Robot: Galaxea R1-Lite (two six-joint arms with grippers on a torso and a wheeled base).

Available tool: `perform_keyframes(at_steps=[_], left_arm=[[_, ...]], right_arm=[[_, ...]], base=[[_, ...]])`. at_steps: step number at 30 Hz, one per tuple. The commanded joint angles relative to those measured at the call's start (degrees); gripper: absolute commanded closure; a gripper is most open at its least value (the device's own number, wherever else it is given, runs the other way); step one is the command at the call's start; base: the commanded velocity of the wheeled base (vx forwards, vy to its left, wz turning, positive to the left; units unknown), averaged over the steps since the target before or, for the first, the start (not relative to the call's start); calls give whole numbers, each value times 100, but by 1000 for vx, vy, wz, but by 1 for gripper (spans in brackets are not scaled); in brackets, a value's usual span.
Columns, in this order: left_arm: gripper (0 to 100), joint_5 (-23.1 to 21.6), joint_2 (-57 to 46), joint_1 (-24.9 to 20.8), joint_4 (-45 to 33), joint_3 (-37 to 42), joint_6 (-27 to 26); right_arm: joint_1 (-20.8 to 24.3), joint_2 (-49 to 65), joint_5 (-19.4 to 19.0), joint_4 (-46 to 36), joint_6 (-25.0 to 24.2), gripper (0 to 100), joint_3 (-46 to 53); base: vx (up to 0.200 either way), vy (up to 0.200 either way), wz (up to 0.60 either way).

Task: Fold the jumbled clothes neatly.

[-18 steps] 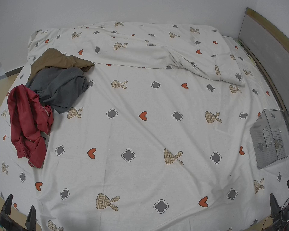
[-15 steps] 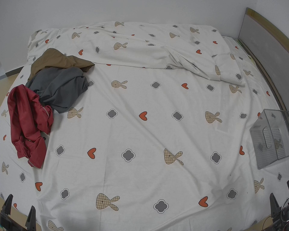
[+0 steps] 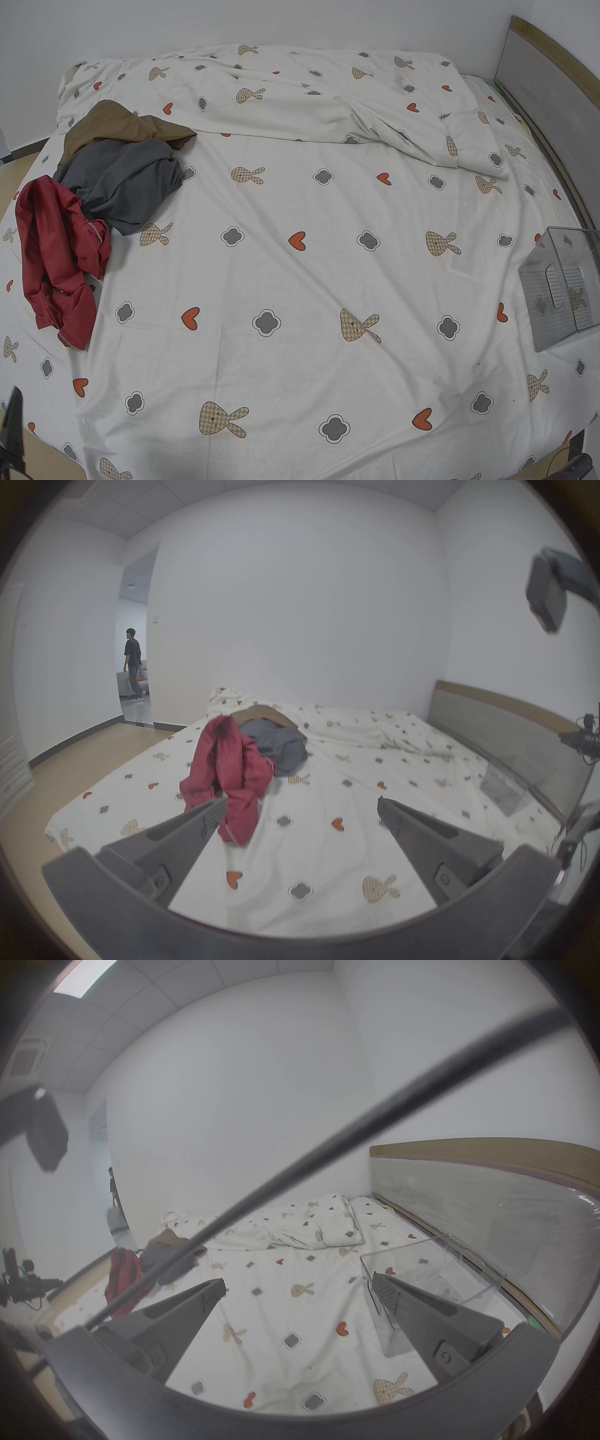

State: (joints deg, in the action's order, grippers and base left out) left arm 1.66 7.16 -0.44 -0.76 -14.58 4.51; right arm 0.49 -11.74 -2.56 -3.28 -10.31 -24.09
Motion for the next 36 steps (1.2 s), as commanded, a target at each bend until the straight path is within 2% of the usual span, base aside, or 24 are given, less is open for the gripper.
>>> perform_keyframes(at_steps=[1, 2, 3, 6, 9, 12, 18, 21, 22, 24, 25, 27, 32, 36], left_arm=[[0, 687, 3846, 316, -355, -3139, 621], [0, 687, 3899, 325, -364, -3165, 621], [0, 678, 4611, 536, -399, -3464, 604], [0, 678, 5815, 914, -417, -3938, 577], [0, 678, 7124, 1459, -390, -4404, 191], [0, 660, 8197, 1608, -364, -4773, 129], [0, 660, 9831, 1837, -320, -5573, -12], [0, 660, 10025, 1863, -285, -5679, -170], [0, 669, 10367, 1934, -118, -5775, -583], [0, 660, 10403, 1934, -83, -5784, -627], [0, 678, 10728, 1925, 287, -5811, -934], [0, 687, 10947, 1907, 550, -5811, -1049], [0, 687, 11387, 1898, 629, -5960, -1198], [0, 678, 11528, 1881, 647, -5978, -1330]], right_arm=[[215, -3027, -96, -1043, -885, 0, -2241], [215, -3036, -96, -1043, -885, 0, -2214], [232, -3177, -96, -990, -876, 0, -1907], [171, -3555, -96, -586, -893, 0, -1687], [241, -3959, -104, 135, -858, 0, -1502], [224, -4363, -96, 460, -841, 0, -1397], [241, -4724, -96, 504, -850, 0, -1221], [250, -4732, -96, 504, -850, 0, -1221], [259, -4732, -96, 504, -850, 0, -1230], [259, -4732, -96, 504, -850, 0, -1230], [373, -4697, -96, 504, -850, 0, -1230], [575, -4671, -87, 504, -858, 0, -1221], [883, -4671, -78, 495, -858, 0, -1212], [918, -4680, -69, 495, -858, 0, -1212]], base=[[0, 0, 0], [0, 0, 0], [0, 0, 0], [0, 0, 0], [0, 0, 0], [0, 0, 0], [0, 0, 0], [0, 0, 0], [0, 0, 0], [0, 0, 0], [0, 0, 0], [0, 0, 0], [0, 0, 0], [0, 0, 0]])
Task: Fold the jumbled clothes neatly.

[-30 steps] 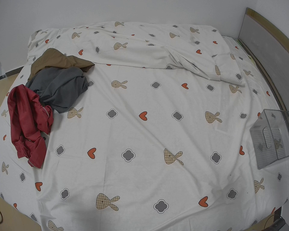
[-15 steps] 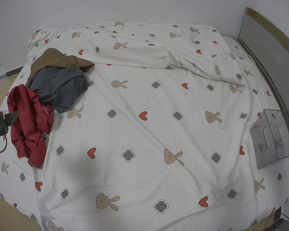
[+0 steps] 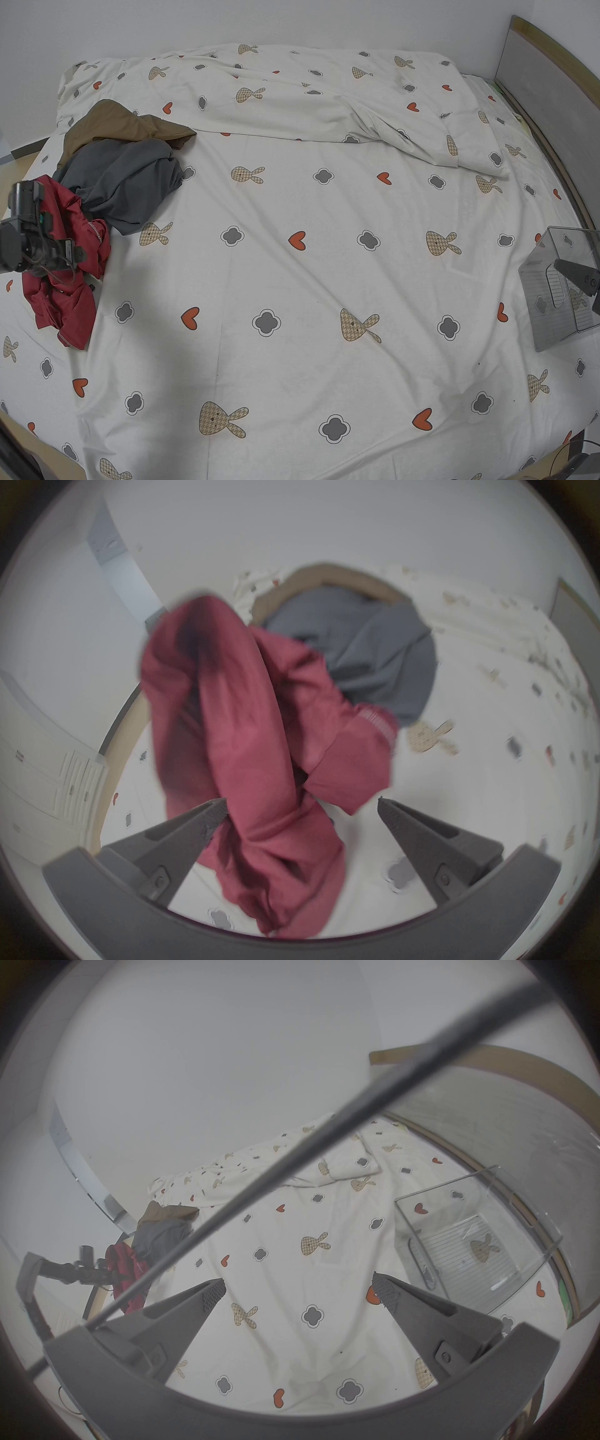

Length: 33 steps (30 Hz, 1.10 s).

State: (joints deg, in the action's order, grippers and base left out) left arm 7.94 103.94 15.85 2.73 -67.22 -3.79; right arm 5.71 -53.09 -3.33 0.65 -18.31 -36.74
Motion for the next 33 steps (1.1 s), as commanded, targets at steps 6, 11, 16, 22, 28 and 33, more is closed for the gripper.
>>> perform_keyframes(at_steps=[6, 11, 16, 22, 28, 33], left_arm=[[0, 33, 2008, 68, 448, -986, -517], [0, 33, 2131, -38, 439, -1294, -517], [100, 33, 2043, -152, 430, -1364, -509], [100, 33, 1524, -258, 395, -1241, -491], [100, 33, 795, -407, 395, -863, -465], [100, 24, -515, -1093, 131, -424, -122]], right_arm=[[396, -536, -1, 102, -67, 0, 53], [396, -527, -1, 102, -67, 0, 53], [405, -527, -10, 102, -67, 0, 53], [405, -527, -10, 102, -67, 0, 53], [414, -527, -19, 102, -67, 0, 53], [467, -536, -19, 94, -59, 0, 53]], base=[[0, 0, 0], [0, 0, 0], [0, 0, 0], [0, 0, 0], [0, 0, 0], [0, 0, 0]])
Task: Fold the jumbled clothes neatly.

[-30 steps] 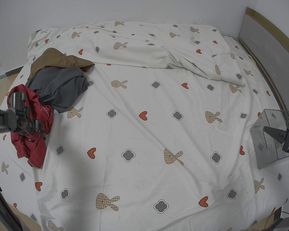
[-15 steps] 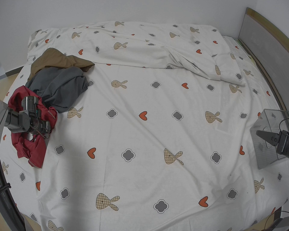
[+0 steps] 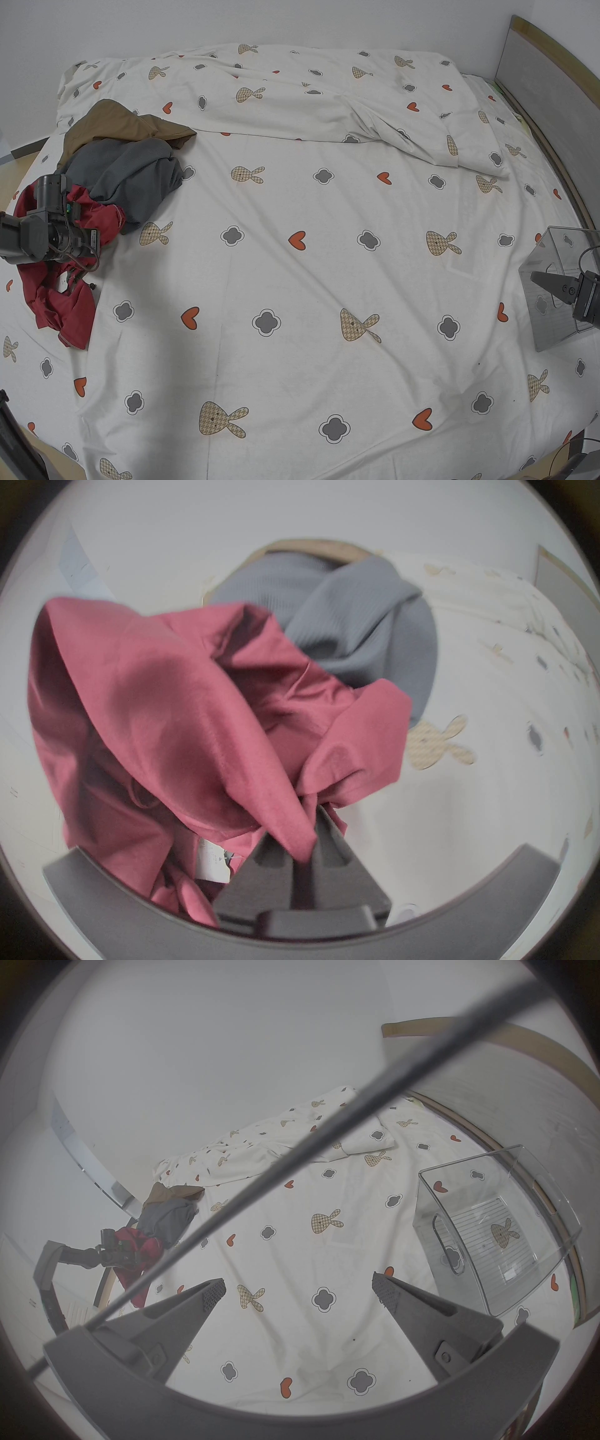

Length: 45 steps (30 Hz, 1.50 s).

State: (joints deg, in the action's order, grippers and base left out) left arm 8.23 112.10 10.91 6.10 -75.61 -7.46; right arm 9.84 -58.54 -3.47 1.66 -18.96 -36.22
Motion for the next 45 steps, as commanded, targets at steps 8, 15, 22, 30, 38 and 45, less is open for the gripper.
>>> perform_keyframes(at_steps=[8, 15, 22, 30, 38, 45], left_arm=[[100, 3, -2931, -2726, -1541, -68, 808], [100, 12, -3072, -4220, -2780, -1483, 1326], [100, 12, -2536, -4800, -2974, -2485, 1669], [100, 12, -2404, -5573, -3264, -2617, 1730], [100, 21, -2518, -6004, -3440, -2556, 1739], [0, 47, -2509, -5925, -3378, -2090, 1739]], right_arm=[[475, 0, 40, -52, 6, 0, 18], [774, -61, 49, -34, 15, 0, 168], [827, -184, 49, -52, 15, 0, 220], [932, -290, 49, -52, 15, 0, 264], [1240, -360, 40, -25, 24, 0, 510], [1319, -597, -4, -8, 32, 0, 484]], base=[[0, 0, 0], [0, 0, 0], [0, 0, 0], [0, 0, 0], [0, 0, 0], [0, 0, 0]])
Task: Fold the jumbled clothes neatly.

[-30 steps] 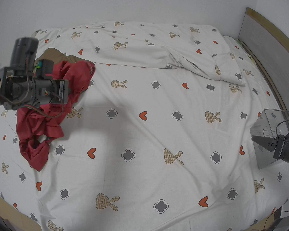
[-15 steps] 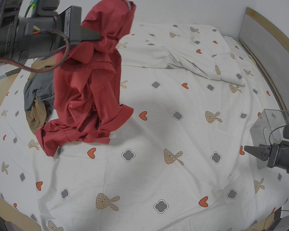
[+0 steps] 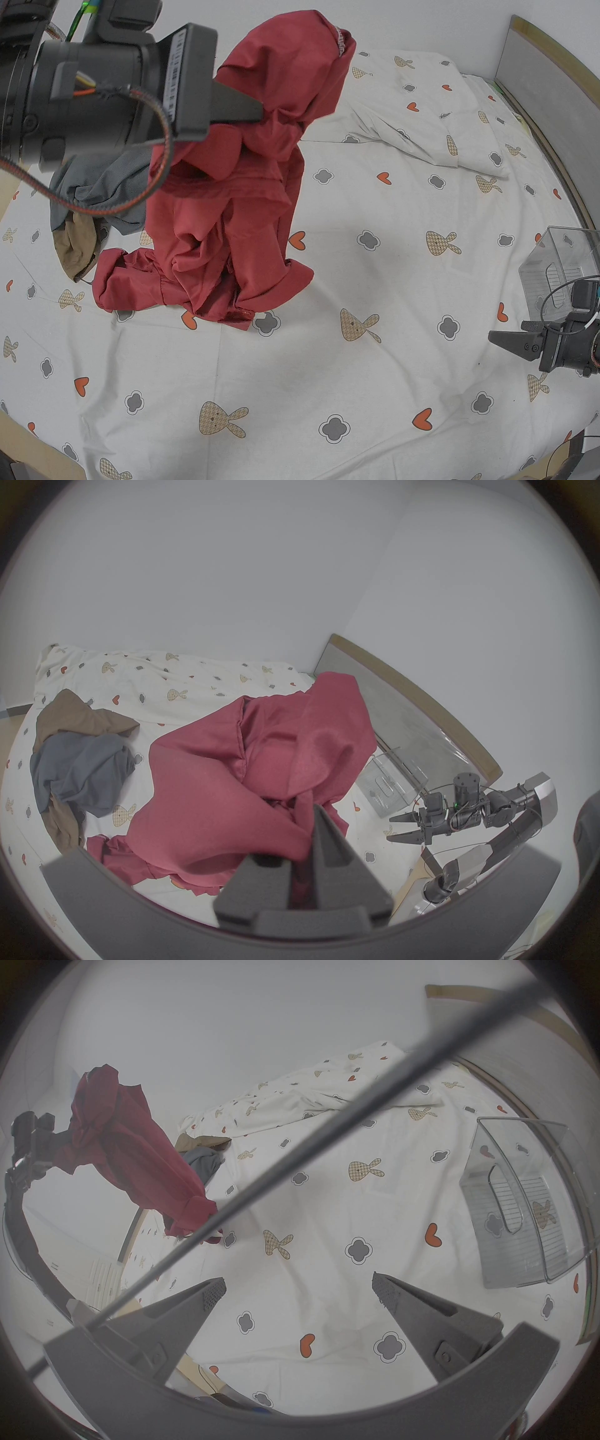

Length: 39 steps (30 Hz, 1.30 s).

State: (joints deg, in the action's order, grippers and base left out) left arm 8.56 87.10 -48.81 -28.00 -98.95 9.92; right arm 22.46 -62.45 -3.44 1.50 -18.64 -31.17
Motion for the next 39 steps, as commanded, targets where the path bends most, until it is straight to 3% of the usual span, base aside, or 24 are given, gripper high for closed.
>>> perform_keyframes(at_steps=[1, 6, 10, 12, 15, 19, 24, 26, 27, 39], left_arm=[[0, 14, 0, 161, 40, 377, 1], [0, 58, 96, 513, 76, 605, -61], [0, 216, 263, 1313, 304, 728, -219], [0, 225, 184, 1664, 515, 930, -219], [0, 225, -53, 1858, 682, 1185, -219], [0, 225, -642, 2016, 875, 1712, -219], [0, 216, -1688, 2315, 1385, 2952, -210], [0, 216, -1758, 2359, 1438, 3048, -210], [0, 216, -2030, 2587, 1745, 3470, -210], [0, 199, -2417, 2851, 1939, 4156, -184]], right_arm=[[145, -391, 1, 26, 9, 0, -56], [523, -1331, -8, 377, 220, 0, -337], [699, -2887, -17, 1740, 783, 0, -662], [831, -3695, -17, 2698, 836, 0, -864], [963, -4328, -17, 3295, 827, 0, -1066], [1270, -4970, -8, 3436, 765, 0, -1374], [1780, -5348, -17, 3427, 238, 0, -1682], [1806, -5365, -17, 3427, 203, 0, -1717], [1903, -5391, -17, 3418, 80, 0, -1849], [2140, -5400, -17, 2619, -325, 0, -2675]], base=[[0, 0, 0], [0, 0, 0], [0, 0, 0], [0, 0, 0], [0, 0, 0], [0, 0, 0], [0, 0, 0], [0, 0, 0], [0, 0, 0], [0, 0, 0]])
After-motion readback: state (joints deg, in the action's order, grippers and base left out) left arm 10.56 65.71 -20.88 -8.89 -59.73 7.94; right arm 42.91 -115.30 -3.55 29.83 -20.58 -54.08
